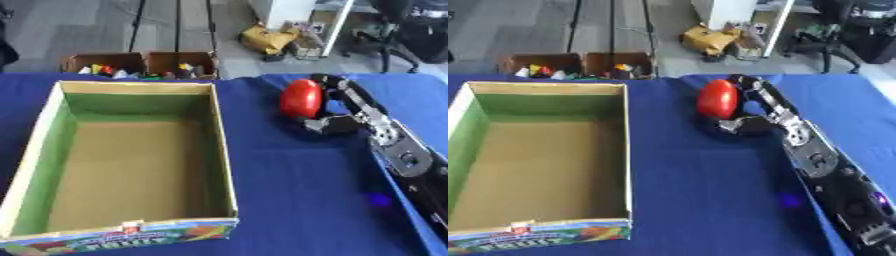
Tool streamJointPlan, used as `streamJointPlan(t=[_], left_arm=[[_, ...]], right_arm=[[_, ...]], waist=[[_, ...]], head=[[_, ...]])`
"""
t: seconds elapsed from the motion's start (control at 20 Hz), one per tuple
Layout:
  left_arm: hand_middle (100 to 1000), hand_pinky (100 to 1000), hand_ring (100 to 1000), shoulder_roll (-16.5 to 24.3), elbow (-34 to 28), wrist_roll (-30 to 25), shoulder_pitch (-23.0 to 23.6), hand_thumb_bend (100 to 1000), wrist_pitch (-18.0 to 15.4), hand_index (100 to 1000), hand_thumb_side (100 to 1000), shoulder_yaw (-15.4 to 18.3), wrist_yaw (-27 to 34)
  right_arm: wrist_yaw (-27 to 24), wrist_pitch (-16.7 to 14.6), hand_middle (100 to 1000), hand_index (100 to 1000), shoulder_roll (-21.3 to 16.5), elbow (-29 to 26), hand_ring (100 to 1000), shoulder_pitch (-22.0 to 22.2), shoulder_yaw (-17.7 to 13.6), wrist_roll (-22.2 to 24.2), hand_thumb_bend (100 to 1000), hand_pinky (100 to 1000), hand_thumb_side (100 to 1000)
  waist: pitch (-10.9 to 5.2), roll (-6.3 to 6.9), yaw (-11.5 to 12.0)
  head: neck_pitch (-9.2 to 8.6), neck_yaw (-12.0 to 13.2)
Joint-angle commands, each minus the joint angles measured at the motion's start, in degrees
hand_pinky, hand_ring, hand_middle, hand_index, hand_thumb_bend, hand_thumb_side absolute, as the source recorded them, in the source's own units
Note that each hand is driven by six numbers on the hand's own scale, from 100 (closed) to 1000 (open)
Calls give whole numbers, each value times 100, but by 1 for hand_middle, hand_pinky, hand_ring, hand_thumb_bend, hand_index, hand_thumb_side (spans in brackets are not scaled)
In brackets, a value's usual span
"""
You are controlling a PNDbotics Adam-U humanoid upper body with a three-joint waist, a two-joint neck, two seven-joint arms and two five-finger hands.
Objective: Pick up objects on the table and place them in the box.
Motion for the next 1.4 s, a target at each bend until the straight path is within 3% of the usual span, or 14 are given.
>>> streamJointPlan(t=[0.05, 0.15, 0.2, 0.25, 0.35, 1.0, 1.4], left_arm=[[679, 570, 700, 64, -115, -480, -36, 100, -498, 888, 811, 50, -15], [679, 570, 700, 67, -115, -483, -32, 100, -497, 888, 812, 50, -18], [679, 570, 700, 69, -114, -482, -27, 100, -493, 888, 812, 52, -21], [679, 570, 700, 72, -113, -482, -23, 100, -488, 888, 811, 54, -26], [679, 571, 700, 77, -114, -483, -17, 100, -475, 888, 821, 53, -34], [678, 577, 701, 123, -115, -410, -15, 100, -323, 888, 810, 61, -14], [678, 581, 703, 157, -115, -365, -22, 100, -198, 887, 811, 63, -6]], right_arm=[[103, -5, 240, 740, -3, -36, 913, 42, 63, -80, 616, 430, 215], [78, -22, 230, 728, -5, -52, 895, 53, 70, -94, 621, 412, 207], [42, -34, 227, 722, -7, -74, 887, 55, 69, -103, 608, 404, 250], [-6, -44, 224, 717, -13, -100, 879, 58, 67, -115, 628, 397, 191], [-125, -64, 219, 705, -30, -145, 862, 65, 57, -149, 630, 374, 182], [-810, -193, 207, 684, -141, -344, 842, 227, 36, -350, 627, 349, 191], [-1294, -232, 201, 667, -209, -539, 823, 245, 51, -368, 620, 336, 217]], waist=[[-96, 5, 25], [-101, 3, 19], [-109, 1, 8], [-119, -1, -2], [-149, -8, -25], [-443, -96, -88], [-658, -182, -141]], head=[[-83, -16], [-66, -13], [-52, -9], [-36, -5], [-13, 3], [69, 9], [212, 14]])
